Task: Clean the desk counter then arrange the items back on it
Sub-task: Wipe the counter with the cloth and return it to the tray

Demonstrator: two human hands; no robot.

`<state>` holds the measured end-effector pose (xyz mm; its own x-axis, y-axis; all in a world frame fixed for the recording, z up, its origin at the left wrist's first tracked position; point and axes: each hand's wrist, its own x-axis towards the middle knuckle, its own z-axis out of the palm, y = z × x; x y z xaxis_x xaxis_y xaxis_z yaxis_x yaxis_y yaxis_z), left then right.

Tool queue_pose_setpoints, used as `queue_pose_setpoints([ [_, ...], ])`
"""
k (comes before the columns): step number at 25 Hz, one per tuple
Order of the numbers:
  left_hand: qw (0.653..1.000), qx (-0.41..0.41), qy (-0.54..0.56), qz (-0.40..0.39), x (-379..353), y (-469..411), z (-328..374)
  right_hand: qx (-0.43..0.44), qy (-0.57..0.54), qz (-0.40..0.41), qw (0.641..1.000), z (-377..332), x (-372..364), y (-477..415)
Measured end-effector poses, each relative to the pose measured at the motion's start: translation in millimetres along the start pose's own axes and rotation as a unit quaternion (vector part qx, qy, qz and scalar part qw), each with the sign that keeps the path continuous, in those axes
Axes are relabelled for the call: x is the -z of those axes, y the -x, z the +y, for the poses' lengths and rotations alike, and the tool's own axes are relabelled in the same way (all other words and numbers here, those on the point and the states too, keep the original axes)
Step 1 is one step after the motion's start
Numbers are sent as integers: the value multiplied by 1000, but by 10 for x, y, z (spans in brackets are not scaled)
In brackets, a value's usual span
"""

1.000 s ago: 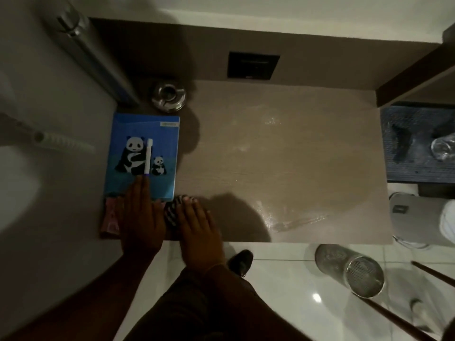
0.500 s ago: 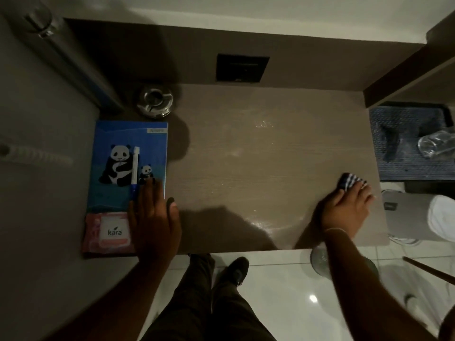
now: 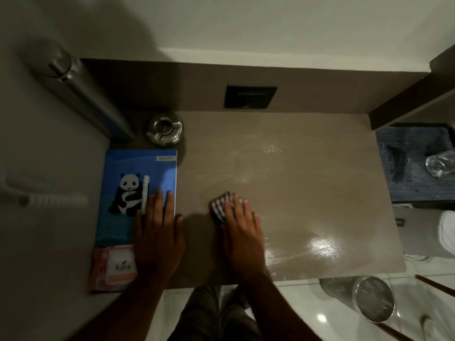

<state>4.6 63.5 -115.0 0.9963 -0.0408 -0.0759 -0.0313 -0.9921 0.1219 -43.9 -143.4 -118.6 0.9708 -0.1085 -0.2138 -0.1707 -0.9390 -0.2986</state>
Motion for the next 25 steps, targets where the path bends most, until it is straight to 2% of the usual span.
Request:
queue_pose_setpoints([
  [5,1000,-18,-10,-1,-46,18,-50,-209,-3,34,977,1161,505,229],
  [8,999,-20,-24,-21,-20,-20,-48,-306,-24,64,950,1554,805,-294],
  [11,999,-18,-36,-23,-4,-18,-25,-350,-40,90,932,1474,937,-1095],
  [13,999,-13,-40,-32,0,-5,-24,-292,-34,87,952,1091,862,-1533],
  [17,996,-43,-50,-53,76,-58,78,-70,-34,57,995,-23,502,-1811],
  [19,996,-54,-39,-66,116,-131,201,56,-21,25,998,-320,314,-1573],
  [21,997,-28,-4,-69,134,-214,315,145,3,7,989,-196,233,-1264],
  [23,997,5,18,-75,136,-269,385,139,-1,-3,990,232,311,-1052],
  [25,996,26,27,-86,114,-300,408,39,-10,3,999,868,496,-905],
])
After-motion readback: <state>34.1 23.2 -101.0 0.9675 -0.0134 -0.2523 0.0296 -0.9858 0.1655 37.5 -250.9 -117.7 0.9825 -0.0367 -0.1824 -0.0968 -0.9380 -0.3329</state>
